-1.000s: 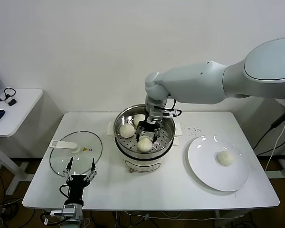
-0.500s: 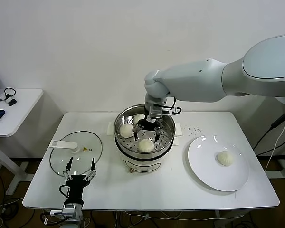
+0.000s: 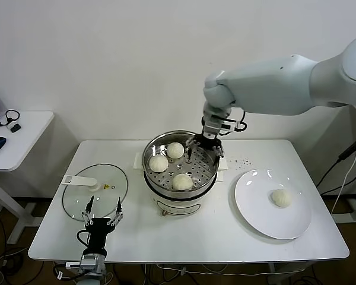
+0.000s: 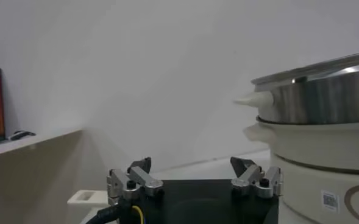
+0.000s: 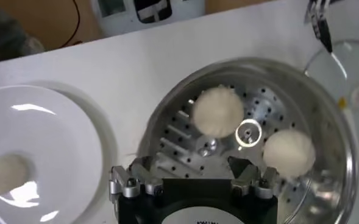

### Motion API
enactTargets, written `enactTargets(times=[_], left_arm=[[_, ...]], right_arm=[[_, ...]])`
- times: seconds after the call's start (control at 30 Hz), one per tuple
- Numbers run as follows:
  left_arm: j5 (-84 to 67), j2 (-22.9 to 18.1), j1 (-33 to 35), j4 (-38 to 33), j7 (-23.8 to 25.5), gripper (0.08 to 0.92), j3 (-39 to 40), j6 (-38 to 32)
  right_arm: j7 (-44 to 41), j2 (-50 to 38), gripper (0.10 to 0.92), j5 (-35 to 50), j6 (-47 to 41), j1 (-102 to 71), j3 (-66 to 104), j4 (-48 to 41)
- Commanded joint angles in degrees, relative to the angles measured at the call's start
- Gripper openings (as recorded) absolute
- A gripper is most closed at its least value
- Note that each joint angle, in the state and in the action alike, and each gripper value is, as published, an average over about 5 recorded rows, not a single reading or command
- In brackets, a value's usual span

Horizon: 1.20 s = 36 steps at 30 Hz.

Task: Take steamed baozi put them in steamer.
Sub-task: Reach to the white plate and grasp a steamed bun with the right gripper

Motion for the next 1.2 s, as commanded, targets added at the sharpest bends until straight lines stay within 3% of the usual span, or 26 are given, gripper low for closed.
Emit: enactTargets(times=[0.03, 0.3, 0.73, 1.2], left_arm=[[0.1, -0.6, 0.0, 0.1, 0.0, 0.823, 0.3, -0.1], [0.2, -0.6, 0.1, -0.3, 0.2, 0.823, 0.5, 0.1], [1.0, -0.5, 0.4, 0.5, 0.1, 0.823, 0.3, -0.3], [1.5, -0.7, 0.2, 1.5, -0.2, 0.823, 0.1, -0.6]], right_arm=[[-1.4, -12.5, 0.823, 7.4, -22.1, 7.7, -8.3, 8.2], [-2.4, -22.3, 0.823, 6.3, -33.5, 8.8, -11.9, 8.4], [-3.6, -35.0, 0.823, 1.4, -34.4, 3.6, -12.1, 7.5], [-2.0, -38.6, 0.823, -5.4, -35.2, -12.3, 0.9, 1.0]])
